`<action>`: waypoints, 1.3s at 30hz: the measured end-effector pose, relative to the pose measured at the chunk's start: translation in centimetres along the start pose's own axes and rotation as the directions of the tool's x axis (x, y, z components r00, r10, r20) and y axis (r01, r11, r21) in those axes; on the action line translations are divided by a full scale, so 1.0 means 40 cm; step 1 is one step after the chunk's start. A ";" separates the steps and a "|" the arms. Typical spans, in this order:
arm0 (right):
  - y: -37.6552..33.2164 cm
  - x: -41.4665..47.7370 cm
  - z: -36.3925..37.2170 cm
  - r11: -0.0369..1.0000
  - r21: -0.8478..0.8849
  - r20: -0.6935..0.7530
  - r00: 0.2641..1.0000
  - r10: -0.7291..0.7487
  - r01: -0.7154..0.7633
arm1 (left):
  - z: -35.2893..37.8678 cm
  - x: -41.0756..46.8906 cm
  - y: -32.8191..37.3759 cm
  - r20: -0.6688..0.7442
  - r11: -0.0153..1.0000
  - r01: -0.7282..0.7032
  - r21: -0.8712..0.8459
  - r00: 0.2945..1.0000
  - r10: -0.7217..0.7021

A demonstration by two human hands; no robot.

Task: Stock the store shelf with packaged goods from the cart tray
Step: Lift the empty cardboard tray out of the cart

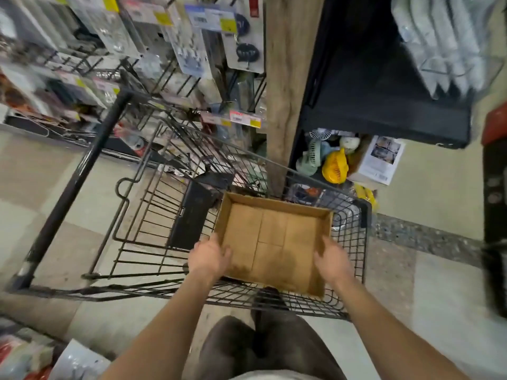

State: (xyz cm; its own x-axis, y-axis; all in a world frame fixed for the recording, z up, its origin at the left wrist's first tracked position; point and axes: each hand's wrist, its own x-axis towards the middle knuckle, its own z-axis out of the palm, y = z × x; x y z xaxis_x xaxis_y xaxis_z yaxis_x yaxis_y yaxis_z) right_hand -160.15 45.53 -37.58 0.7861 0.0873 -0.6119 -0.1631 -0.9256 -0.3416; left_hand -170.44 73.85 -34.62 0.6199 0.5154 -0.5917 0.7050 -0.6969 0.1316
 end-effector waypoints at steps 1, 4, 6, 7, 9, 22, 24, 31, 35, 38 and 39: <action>0.003 0.013 -0.002 1.000 0.026 0.001 1.000 0.014 -0.015 | -0.003 0.019 0.004 0.015 1.000 0.006 -0.011 1.000 -0.006; 0.027 0.058 0.016 0.996 0.048 -0.010 0.997 0.074 -0.074 | -0.002 0.073 0.011 0.050 0.998 0.028 -0.056 0.998 -0.025; 0.065 0.102 0.053 0.994 0.044 -0.022 0.995 0.101 -0.099 | 0.010 0.115 0.012 0.082 0.998 0.031 -0.046 0.996 -0.027; 0.073 0.117 0.064 0.992 0.040 -0.019 0.993 0.121 -0.120 | 0.023 0.139 0.008 0.101 0.998 0.036 -0.043 0.994 -0.031; 0.073 0.138 0.081 0.982 0.075 0.000 0.985 0.172 -0.171 | 0.056 0.185 -0.003 0.123 0.998 0.050 -0.046 0.991 -0.044; 0.165 0.314 0.297 0.849 0.304 -0.063 0.881 0.470 -0.431 | 0.302 0.473 -0.121 0.229 0.884 0.244 -0.399 0.960 -0.162; 0.184 0.326 0.321 0.852 0.306 -0.119 0.871 0.477 -0.425 | 0.326 0.502 -0.127 0.170 0.880 0.216 -0.423 0.973 -0.158; 0.181 0.253 0.268 0.860 0.337 -0.157 0.877 0.453 -0.384 | 0.268 0.463 -0.136 0.029 0.870 0.152 -0.469 0.987 -0.156; 0.127 0.118 0.163 0.850 0.396 -0.159 0.886 0.435 -0.347 | 0.127 0.372 -0.129 -0.032 0.862 0.070 -0.502 0.995 -0.099; 0.091 0.001 0.074 0.851 0.434 -0.211 0.885 0.415 -0.296 | -0.005 0.304 -0.114 -0.111 0.867 -0.061 -0.494 0.994 0.006; 0.078 -0.041 0.042 0.852 0.443 -0.218 0.888 0.404 -0.279 | -0.050 0.280 -0.107 -0.130 0.868 -0.112 -0.483 0.990 0.055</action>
State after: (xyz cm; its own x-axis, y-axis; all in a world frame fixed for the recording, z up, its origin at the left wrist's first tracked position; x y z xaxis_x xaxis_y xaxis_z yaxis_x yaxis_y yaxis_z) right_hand -162.93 43.10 -38.84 0.7621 -0.3771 -0.5263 -0.6226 -0.6498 -0.4360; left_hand -165.83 83.61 -40.23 0.6975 0.5364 -0.4751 0.7092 -0.4217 0.5650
